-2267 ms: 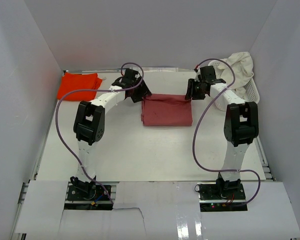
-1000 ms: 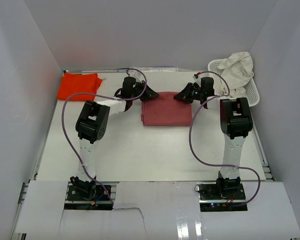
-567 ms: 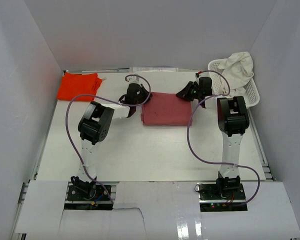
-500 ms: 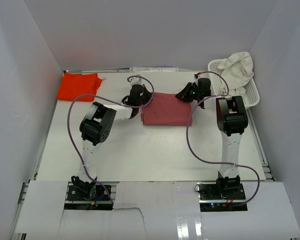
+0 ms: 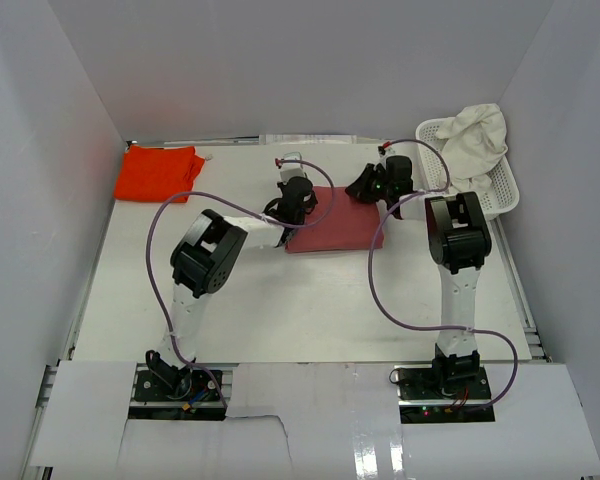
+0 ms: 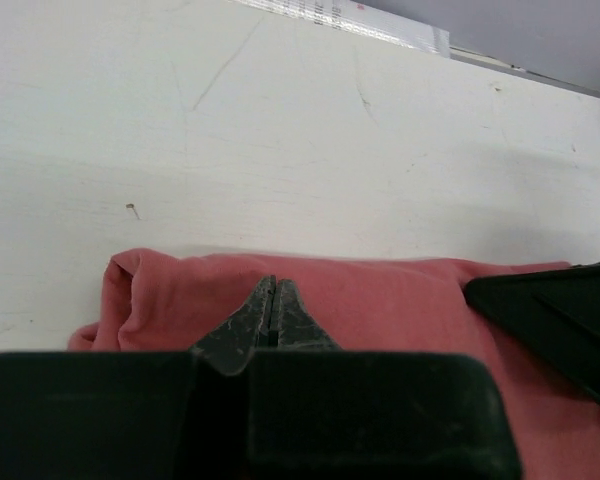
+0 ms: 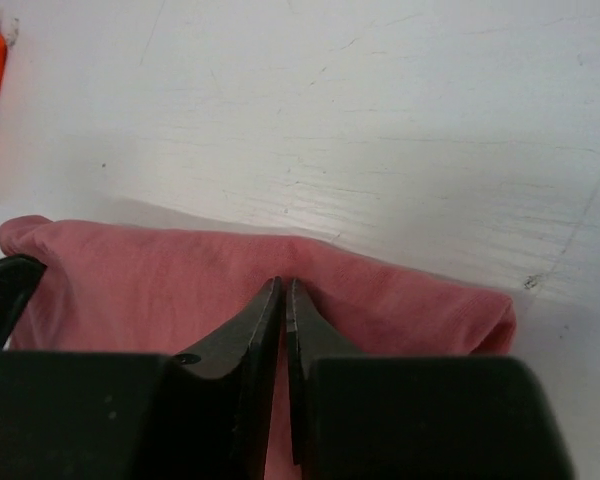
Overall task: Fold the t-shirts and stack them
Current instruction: Smooth out wrinkles on the folded tshirt, then put the neatly folded tshirt into the corner of the board with the left arm
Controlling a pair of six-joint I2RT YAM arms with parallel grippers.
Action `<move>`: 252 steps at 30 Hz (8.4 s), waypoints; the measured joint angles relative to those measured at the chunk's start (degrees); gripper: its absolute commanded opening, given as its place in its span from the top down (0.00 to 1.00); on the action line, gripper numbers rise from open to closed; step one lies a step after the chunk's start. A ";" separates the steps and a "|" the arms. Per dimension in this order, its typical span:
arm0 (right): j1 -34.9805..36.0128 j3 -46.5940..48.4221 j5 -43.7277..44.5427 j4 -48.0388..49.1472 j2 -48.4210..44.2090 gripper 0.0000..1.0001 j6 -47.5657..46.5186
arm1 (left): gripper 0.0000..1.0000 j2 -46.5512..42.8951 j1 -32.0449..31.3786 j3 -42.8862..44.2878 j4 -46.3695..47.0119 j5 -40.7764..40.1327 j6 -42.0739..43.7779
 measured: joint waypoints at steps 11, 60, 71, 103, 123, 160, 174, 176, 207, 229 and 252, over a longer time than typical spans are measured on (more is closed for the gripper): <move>5.05 -8.24 9.07 -2.21 -17.42 0.88 -13.94 | 1.00 -6.51 -2.34 -5.25 4.85 -5.88 9.25; 10.23 -10.21 29.70 -7.21 -11.58 0.92 -29.66 | 1.00 0.11 0.15 -9.57 16.41 0.44 31.28; 10.43 -9.75 29.55 -9.40 -14.23 0.92 -29.79 | 1.00 -1.03 0.15 -8.83 13.20 1.38 30.40; 15.61 -29.81 31.54 -11.87 -29.31 0.92 -20.52 | 1.00 -16.48 -6.12 -23.93 1.55 2.08 14.99; 15.91 -36.02 31.15 -17.66 -41.64 0.92 -18.78 | 1.00 -23.34 -7.37 -22.77 -6.34 5.64 10.88; 15.96 -33.09 27.54 -29.29 -57.11 0.66 -16.35 | 0.11 -22.08 3.87 -8.20 -31.32 10.84 0.52; 15.96 -32.00 29.97 -36.11 -69.90 0.54 -14.97 | 0.14 -7.80 8.37 1.53 -37.46 25.92 -2.95; 15.96 -32.00 30.36 -36.59 -70.23 0.54 -15.02 | 0.14 -7.48 8.41 1.97 -37.40 27.39 -3.39; 14.71 -32.00 26.62 -40.37 -71.93 0.53 -13.90 | 1.00 8.15 15.87 34.05 -55.01 36.89 -5.35; 14.34 -34.69 21.81 -41.90 -75.06 0.53 -13.00 | 1.00 9.01 39.10 46.38 -64.35 46.40 2.73; 14.34 -34.49 16.44 -44.50 -74.12 0.54 -12.37 | 1.00 8.90 59.45 47.91 -48.43 72.76 -7.65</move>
